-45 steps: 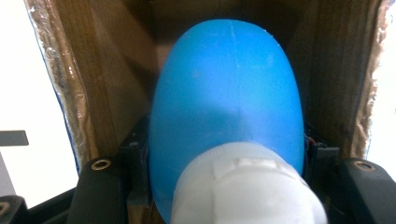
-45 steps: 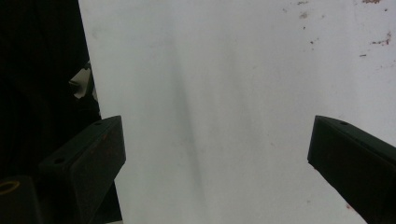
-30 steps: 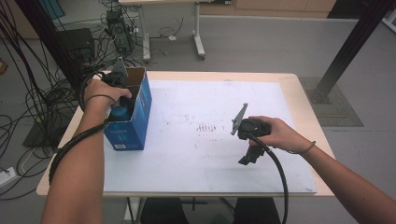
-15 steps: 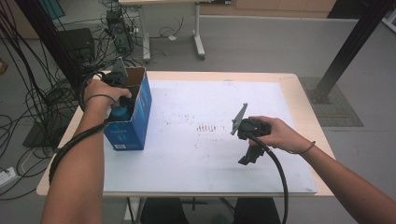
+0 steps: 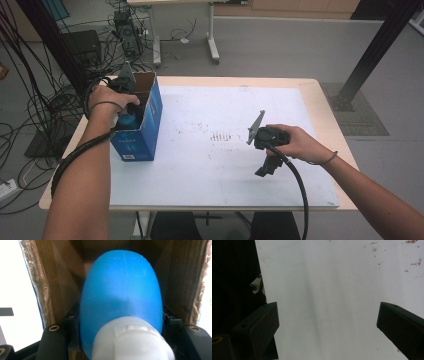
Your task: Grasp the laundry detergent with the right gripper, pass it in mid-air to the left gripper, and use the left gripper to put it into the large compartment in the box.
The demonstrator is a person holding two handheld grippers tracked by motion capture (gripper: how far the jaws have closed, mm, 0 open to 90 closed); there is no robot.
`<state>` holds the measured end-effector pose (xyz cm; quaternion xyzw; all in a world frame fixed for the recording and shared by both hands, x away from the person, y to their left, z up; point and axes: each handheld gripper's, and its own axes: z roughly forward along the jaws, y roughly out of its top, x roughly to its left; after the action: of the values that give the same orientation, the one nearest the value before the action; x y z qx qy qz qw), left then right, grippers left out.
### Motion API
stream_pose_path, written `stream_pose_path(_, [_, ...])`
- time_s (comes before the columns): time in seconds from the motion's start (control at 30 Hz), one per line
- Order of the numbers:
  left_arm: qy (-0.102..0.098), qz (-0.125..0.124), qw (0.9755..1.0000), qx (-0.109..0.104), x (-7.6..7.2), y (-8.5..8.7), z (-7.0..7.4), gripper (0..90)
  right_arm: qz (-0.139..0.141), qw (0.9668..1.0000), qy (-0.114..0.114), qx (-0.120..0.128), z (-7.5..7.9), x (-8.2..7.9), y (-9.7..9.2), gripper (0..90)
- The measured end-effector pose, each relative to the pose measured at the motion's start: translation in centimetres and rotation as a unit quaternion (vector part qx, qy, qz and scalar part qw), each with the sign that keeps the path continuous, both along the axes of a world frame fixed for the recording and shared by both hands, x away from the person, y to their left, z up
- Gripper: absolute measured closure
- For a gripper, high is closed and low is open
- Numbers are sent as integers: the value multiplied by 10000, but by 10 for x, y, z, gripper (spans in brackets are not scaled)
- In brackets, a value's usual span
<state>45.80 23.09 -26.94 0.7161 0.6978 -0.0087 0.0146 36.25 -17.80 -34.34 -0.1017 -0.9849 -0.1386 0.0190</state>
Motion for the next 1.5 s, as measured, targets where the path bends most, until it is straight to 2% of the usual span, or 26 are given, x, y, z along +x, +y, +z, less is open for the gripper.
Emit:
stream_pose_path(0.33, [24, 22, 10000, -43, -1, 2, 0, 374, 69, 10000, -34, 36, 0, 1, 0, 38])
stream_pose_path(0.83, [24, 42, 10000, -86, -1, 4, 0, 372, 15, 10000, 14, 6, -2, 1, 1, 39])
stream_pose_path(1.13, [75, 27, 9999, -79, -2, 2, 1, 322, 5, 10000, 23, 2, -2, 1, 3, 39])
stream_pose_path(1.5, [44, 11, 10000, -46, -3, 0, 15, 331, 13, 10000, 22, 45, -2, 2, 3, 40])
